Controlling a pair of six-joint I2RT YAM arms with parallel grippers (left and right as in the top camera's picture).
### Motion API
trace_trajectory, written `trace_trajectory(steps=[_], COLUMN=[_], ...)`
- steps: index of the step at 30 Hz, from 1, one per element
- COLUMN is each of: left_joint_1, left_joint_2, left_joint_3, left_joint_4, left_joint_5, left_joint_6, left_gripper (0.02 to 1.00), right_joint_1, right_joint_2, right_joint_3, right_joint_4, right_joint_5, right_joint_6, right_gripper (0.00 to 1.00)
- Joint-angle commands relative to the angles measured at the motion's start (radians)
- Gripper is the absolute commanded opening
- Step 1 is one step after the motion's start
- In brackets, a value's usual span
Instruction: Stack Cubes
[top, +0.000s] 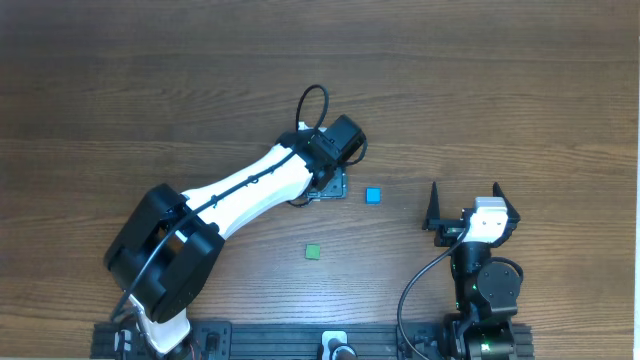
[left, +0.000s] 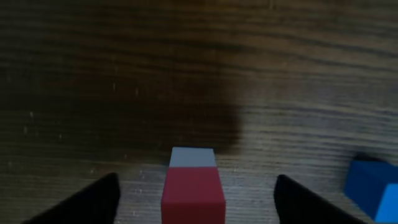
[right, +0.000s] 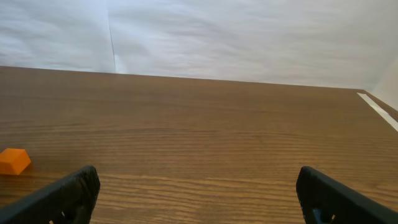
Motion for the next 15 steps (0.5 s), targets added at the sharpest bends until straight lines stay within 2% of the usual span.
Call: trace_trajectory(steps=[1,7,12,15], left_joint_1=[0.008,0.085,0.148,0.169], left_joint_2=[0.022,0.053,0.183,0.256], left_joint_3=[0.094,0.296,0.492,0.557], left_joint_4=[-0.032,-0.142,-0.192,-0.224], left_joint_5=[-0.037,-0.037,-0.029,-0.026], left_joint_6=[0.007,0.033,0.124,0.131], left_gripper=[0.836,0.831,0.772,0.755], right_joint_1=[0.005,0.005,0.005,0.005], right_joint_2=[-0.009,-0.009,-0.009,-0.009], right_joint_3=[-0.007,-0.007,-0.007,-0.007], right_joint_4=[-0.001,-0.001,-0.001,-0.001], right_joint_5=[-0.005,-0.005,-0.005,-0.005], right_joint_6=[-0.005,-0.005,-0.005,-0.005], right_gripper=[0.991,0.991,0.993,0.993])
